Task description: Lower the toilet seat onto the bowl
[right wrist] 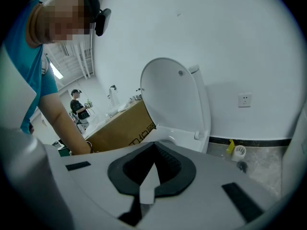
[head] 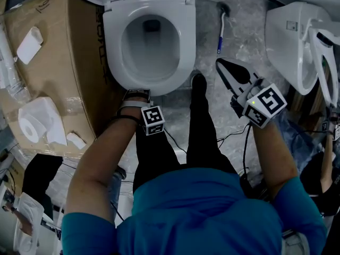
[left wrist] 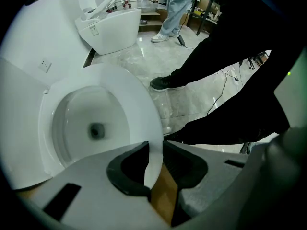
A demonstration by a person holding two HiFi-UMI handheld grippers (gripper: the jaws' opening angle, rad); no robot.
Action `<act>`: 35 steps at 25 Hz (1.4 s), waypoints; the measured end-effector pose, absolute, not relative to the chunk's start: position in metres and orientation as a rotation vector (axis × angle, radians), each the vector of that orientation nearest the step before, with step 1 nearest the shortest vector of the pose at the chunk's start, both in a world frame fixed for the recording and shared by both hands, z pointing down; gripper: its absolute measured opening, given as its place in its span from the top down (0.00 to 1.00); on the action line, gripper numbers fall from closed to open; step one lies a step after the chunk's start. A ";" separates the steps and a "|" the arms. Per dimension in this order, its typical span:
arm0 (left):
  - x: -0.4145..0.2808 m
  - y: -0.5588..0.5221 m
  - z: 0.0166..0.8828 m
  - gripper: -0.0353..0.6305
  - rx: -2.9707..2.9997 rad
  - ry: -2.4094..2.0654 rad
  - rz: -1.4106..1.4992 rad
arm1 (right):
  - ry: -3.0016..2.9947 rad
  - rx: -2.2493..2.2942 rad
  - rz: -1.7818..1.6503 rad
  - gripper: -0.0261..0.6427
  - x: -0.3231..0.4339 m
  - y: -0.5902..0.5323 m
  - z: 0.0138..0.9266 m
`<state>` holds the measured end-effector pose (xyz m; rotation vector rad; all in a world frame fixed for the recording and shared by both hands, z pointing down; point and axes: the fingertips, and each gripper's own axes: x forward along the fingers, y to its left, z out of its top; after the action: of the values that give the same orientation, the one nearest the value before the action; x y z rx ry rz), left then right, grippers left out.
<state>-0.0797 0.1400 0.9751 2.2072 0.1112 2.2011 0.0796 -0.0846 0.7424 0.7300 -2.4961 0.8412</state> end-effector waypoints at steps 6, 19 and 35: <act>-0.080 0.140 0.987 0.80 2.195 0.134 2.214 | -2.489 0.730 0.848 0.97 0.083 -0.081 0.747; -0.080 0.140 0.988 0.80 2.191 0.153 2.179 | -2.504 0.741 0.853 0.97 0.082 -0.079 0.746; -0.071 0.089 0.893 0.80 2.274 -0.275 1.800 | -2.526 0.781 0.776 0.97 0.075 -0.090 0.682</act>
<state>-0.0707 0.0889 0.8926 2.2743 -0.2751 1.8004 0.0751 -0.0897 0.6822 0.7805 -2.5259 0.7761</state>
